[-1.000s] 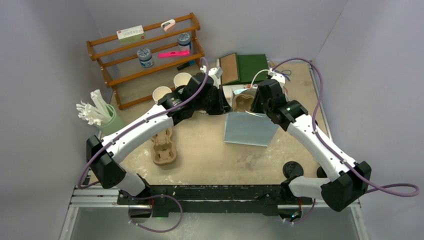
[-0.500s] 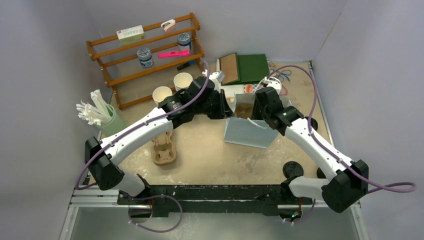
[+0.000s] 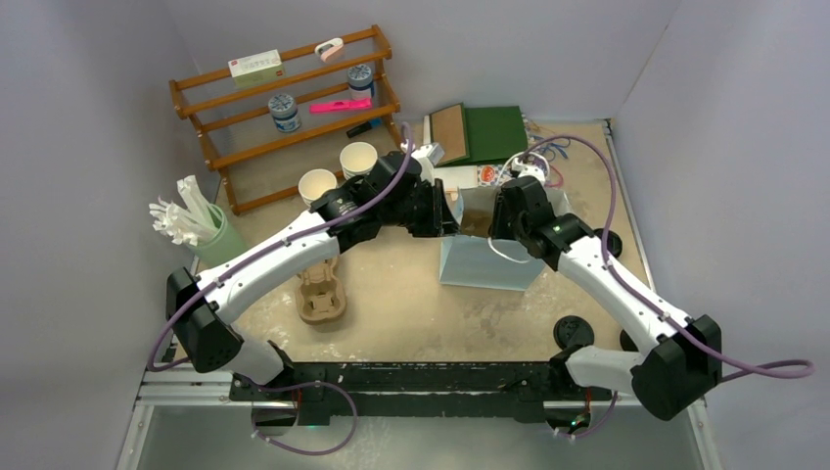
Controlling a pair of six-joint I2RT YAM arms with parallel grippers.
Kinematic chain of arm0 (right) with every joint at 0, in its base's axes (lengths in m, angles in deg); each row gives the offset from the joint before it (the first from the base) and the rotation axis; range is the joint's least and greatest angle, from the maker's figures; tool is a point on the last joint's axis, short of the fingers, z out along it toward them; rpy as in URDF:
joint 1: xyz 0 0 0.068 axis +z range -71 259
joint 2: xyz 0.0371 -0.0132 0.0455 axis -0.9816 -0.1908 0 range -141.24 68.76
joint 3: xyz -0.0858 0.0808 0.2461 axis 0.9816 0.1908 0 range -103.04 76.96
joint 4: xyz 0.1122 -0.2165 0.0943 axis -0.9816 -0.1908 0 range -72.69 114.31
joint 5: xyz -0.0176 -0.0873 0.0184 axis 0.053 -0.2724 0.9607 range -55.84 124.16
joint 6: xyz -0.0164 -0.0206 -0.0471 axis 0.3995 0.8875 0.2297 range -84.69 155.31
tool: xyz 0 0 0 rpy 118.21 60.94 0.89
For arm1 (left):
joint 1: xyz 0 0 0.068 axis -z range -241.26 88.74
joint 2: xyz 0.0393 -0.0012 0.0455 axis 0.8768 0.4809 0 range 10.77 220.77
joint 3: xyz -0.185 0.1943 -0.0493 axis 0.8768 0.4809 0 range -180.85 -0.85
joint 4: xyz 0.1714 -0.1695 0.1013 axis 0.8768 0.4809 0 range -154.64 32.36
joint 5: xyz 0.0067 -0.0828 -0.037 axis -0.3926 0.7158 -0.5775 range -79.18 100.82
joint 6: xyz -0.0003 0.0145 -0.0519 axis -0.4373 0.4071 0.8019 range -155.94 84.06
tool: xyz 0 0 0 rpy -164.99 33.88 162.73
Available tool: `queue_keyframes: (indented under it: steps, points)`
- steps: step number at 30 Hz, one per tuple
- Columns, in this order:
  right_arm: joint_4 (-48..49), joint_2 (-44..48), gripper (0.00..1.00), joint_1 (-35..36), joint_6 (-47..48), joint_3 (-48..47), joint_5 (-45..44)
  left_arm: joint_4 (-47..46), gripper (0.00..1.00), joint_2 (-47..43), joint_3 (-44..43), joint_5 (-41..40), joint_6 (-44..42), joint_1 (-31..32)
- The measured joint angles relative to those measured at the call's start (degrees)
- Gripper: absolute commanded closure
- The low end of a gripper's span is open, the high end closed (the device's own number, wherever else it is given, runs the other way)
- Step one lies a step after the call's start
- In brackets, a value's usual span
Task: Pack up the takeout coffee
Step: Place the cup tray in the takeout bag.
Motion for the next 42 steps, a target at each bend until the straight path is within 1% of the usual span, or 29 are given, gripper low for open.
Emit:
queue_keyframes:
  steps: [5, 10, 12, 13, 14, 16, 17, 18, 20, 23, 26, 28, 30, 33, 37, 40, 42]
  points:
    - [-2.3, -2.7, 0.77, 0.0, -0.1, -0.4, 1.4, 0.2, 0.94, 0.0, 0.0, 1.5, -0.4, 0.4]
    - [-4.8, -5.4, 0.78, 0.0, 0.0, -3.0, 2.2, 1.4, 0.94, 0.4, -0.6, 2.8, -1.4, 0.7]
    - [-5.5, -6.1, 0.78, 0.0, 0.0, -3.6, 2.5, 1.4, 0.91, 1.1, -1.3, 3.3, -1.8, 0.9]
    - [-5.7, -6.4, 0.78, 0.0, 0.1, -3.7, 2.5, 1.6, 0.86, 1.6, -1.9, 3.6, -2.0, 1.1]
    - [-5.9, -6.7, 0.78, 0.0, 0.2, -3.8, 2.7, 1.7, 0.74, 2.0, -2.4, 3.7, -2.3, 1.2]
    - [-6.1, -7.2, 0.78, 0.0, 0.4, -3.9, 3.0, 2.8, 0.44, 2.8, -3.8, 3.9, -3.3, 1.5]
    - [-6.1, -7.2, 0.78, 0.0, 0.5, -3.9, 3.5, 3.5, 0.37, 3.1, -4.7, 3.8, -3.5, 1.7]
    - [-6.1, -7.2, 0.79, 0.0, 0.6, -3.8, 3.8, 4.3, 0.32, 3.3, -5.6, 3.5, -4.0, 1.9]
    - [-6.0, -6.9, 0.80, 0.0, 0.9, -3.7, 4.2, 5.9, 0.28, 3.3, -7.2, 2.3, -4.9, 2.1]
    - [-5.0, -5.2, 0.80, 0.0, 2.2, -2.1, 5.2, 7.6, 0.25, 2.6, -8.7, -0.5, -8.0, 2.1]
    - [-4.9, -3.0, 0.81, 0.0, 4.0, -0.9, 7.1, 8.7, 0.25, 1.6, -9.7, -0.4, -12.8, 0.3]
    - [-4.8, -2.3, 0.80, 0.0, 5.4, -0.8, 8.6, 8.4, 0.24, 1.2, -9.9, 1.7, -15.8, -2.3]
    - [-4.7, -2.0, 0.80, 0.0, 6.6, -0.8, 9.7, 7.1, 0.21, 1.2, -10.0, 5.1, -19.2, -5.9]
    - [-4.4, -1.6, 0.81, 0.0, 8.4, -0.8, 11.5, 4.4, 0.20, 2.1, -10.2, 9.7, -23.7, -9.8]
    - [-3.9, -1.4, 0.81, 0.0, 10.3, -0.8, 13.6, 0.5, 0.22, 5.9, -13.2, 15.7, -28.0, -10.4]
    - [-3.9, -1.3, 0.81, 0.0, 11.3, -0.8, 14.6, -2.0, 0.24, 8.3, -13.8, 18.9, -29.3, -9.9]
    - [-3.9, -1.3, 0.81, 0.0, 11.8, -0.8, 14.8, -3.7, 0.28, 9.7, -13.9, 21.3, -29.3, -9.8]
